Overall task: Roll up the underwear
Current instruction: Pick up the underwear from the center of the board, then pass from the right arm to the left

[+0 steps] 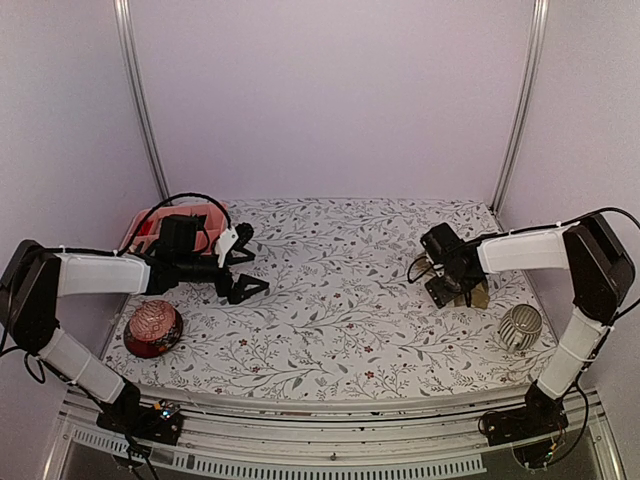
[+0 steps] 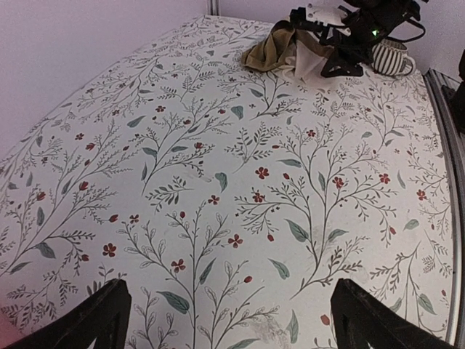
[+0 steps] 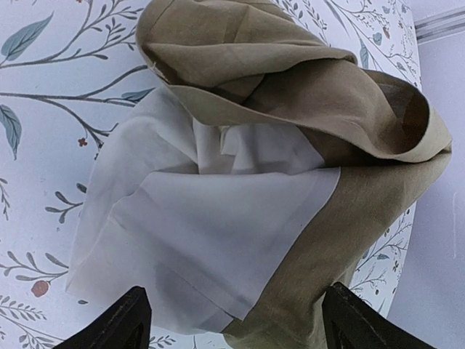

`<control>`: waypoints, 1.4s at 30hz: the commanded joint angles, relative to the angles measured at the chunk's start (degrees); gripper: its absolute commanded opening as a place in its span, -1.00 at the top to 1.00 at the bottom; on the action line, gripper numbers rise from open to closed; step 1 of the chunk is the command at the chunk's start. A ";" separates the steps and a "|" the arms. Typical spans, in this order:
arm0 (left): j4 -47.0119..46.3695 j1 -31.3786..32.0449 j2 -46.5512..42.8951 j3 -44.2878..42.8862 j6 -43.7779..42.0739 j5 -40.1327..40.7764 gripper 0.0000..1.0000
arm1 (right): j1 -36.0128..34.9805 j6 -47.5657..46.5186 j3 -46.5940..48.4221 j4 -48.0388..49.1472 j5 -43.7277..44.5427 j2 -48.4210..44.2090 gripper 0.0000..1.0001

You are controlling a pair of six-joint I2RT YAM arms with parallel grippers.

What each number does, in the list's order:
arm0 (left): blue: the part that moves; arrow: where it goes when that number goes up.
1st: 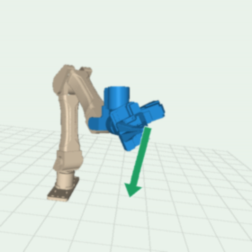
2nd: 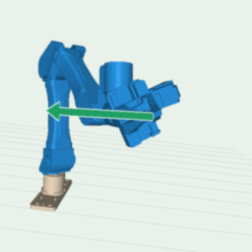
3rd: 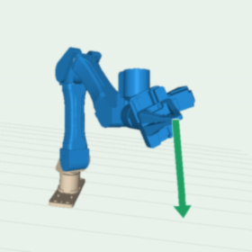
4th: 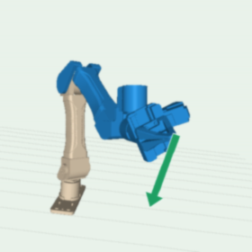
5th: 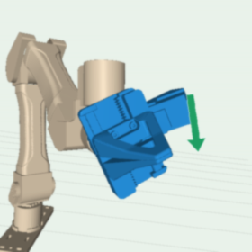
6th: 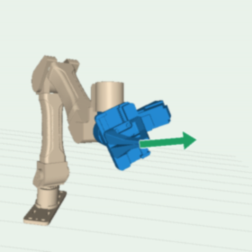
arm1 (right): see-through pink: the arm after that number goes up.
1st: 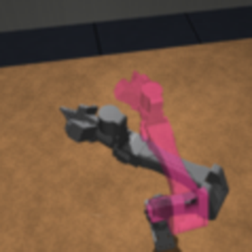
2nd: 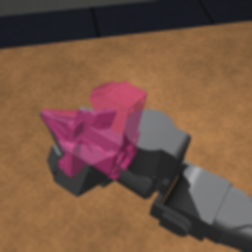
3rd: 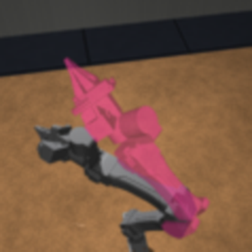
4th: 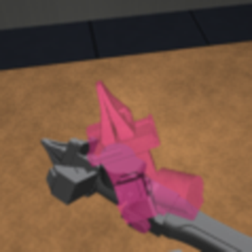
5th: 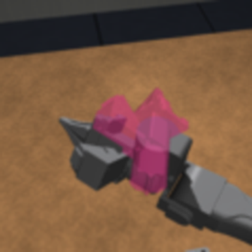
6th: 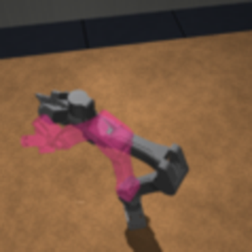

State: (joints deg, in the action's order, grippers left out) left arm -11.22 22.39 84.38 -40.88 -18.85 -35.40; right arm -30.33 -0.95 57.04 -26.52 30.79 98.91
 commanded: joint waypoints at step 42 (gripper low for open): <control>-2.16 8.19 -11.62 7.02 -6.46 -4.96 -0.97 | -27.26 -6.82 10.47 17.74 -31.43 -10.14 0.95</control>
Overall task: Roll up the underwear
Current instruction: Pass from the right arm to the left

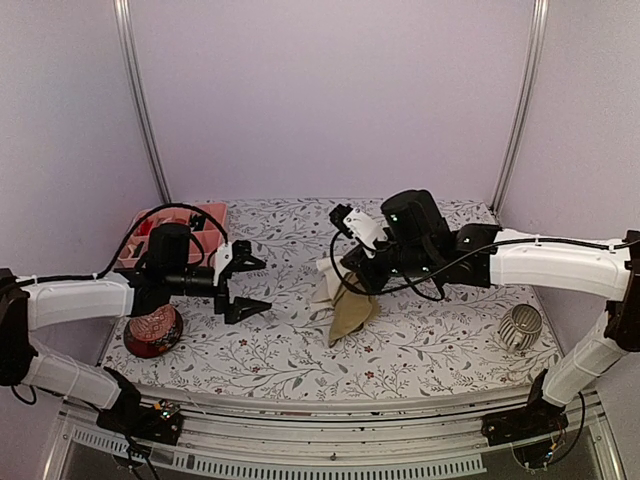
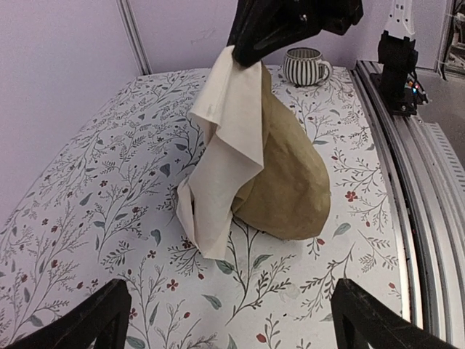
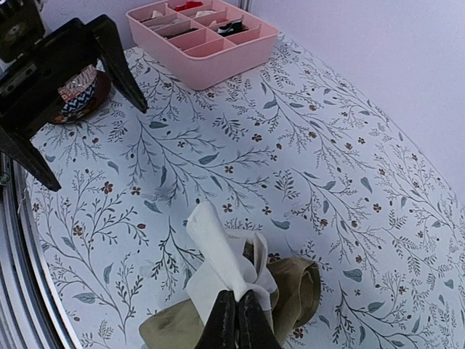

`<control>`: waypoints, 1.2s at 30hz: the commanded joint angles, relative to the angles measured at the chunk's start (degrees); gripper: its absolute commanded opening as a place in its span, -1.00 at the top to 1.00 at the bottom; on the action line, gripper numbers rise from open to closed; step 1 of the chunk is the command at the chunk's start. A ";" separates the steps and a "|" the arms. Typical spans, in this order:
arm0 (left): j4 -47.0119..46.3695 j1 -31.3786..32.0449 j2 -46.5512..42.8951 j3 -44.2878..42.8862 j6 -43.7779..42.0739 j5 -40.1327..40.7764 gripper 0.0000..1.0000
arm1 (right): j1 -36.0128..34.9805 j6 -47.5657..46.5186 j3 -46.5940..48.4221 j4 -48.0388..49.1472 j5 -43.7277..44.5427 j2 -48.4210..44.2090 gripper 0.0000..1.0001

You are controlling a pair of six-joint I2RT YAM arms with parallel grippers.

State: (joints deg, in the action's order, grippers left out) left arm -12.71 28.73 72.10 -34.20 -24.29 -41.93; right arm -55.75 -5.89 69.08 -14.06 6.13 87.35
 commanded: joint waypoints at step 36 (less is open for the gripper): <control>-1.25 8.96 3.48 0.87 -4.12 9.75 0.04 | -8.51 -4.20 7.88 7.74 -7.32 16.05 0.95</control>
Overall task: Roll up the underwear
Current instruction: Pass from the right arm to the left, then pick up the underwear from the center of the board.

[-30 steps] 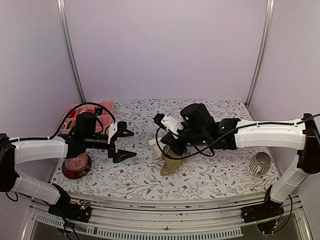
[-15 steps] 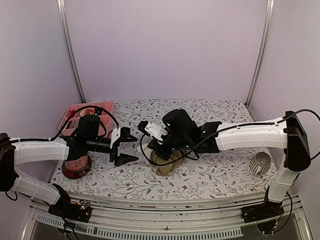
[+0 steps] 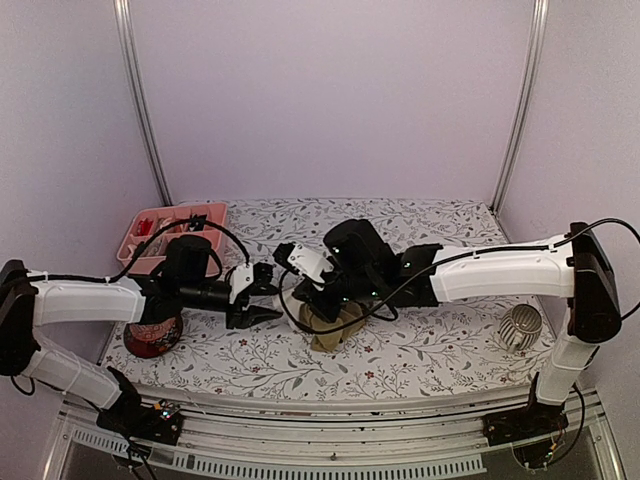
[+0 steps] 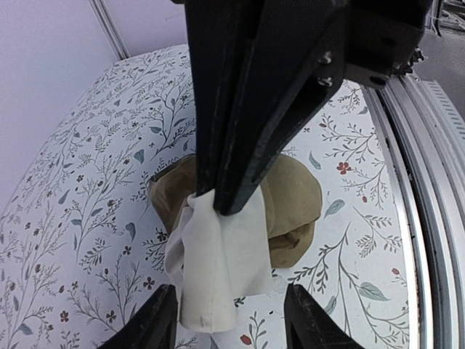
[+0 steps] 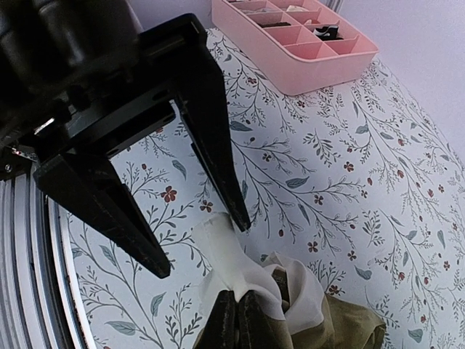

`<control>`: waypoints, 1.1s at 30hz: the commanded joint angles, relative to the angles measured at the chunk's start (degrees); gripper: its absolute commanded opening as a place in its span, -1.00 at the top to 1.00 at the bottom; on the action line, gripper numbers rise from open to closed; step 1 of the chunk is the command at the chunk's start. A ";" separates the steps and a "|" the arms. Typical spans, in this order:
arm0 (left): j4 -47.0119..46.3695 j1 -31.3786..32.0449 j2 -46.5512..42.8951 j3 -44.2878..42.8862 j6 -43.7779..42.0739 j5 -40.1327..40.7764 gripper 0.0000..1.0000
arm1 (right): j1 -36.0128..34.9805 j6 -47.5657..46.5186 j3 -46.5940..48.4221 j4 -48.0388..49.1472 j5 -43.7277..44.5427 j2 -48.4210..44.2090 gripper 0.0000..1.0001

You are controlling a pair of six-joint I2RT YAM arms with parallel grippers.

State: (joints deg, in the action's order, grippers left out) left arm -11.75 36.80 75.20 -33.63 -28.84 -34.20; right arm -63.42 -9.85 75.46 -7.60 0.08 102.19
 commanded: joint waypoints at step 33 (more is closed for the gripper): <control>-4.87 1.06 -1.96 1.63 1.40 9.17 1.00 | -6.34 14.37 -19.97 1.95 7.56 -10.34 -0.22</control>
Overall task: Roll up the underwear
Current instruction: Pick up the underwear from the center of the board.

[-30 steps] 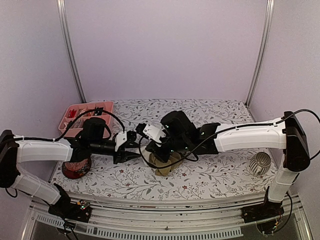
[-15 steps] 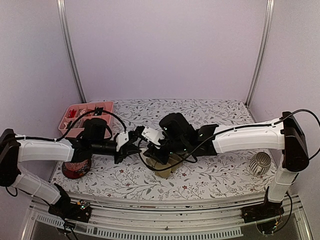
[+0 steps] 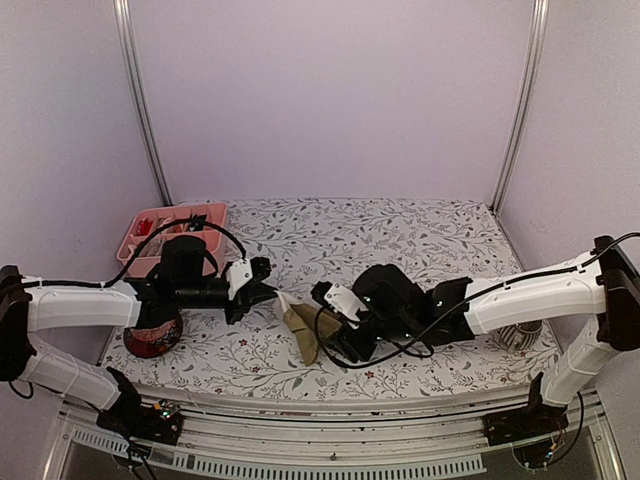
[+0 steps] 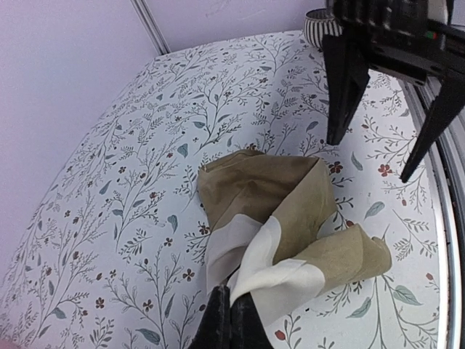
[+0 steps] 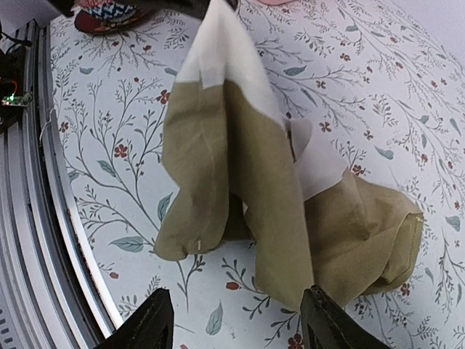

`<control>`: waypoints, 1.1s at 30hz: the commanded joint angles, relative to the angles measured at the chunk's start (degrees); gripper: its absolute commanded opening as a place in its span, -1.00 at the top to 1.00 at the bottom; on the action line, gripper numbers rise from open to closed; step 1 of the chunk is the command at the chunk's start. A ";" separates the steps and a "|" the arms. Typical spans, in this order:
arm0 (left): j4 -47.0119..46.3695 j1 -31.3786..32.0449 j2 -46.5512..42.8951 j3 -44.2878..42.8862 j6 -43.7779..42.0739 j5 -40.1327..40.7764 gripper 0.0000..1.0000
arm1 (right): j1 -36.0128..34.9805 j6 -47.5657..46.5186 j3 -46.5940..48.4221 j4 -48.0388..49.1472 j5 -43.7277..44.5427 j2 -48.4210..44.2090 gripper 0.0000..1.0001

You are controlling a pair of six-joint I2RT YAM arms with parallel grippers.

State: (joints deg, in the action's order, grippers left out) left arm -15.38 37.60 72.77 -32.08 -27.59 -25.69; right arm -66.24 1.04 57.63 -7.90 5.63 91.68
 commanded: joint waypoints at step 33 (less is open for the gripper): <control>-0.36 0.19 0.53 0.01 -0.18 -1.05 1.00 | 0.46 -0.05 9.00 6.79 -12.29 17.19 0.17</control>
State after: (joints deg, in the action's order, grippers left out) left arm -15.35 37.60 72.79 -32.08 -27.62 -26.33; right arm -65.78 2.31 64.62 -1.85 -1.08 107.61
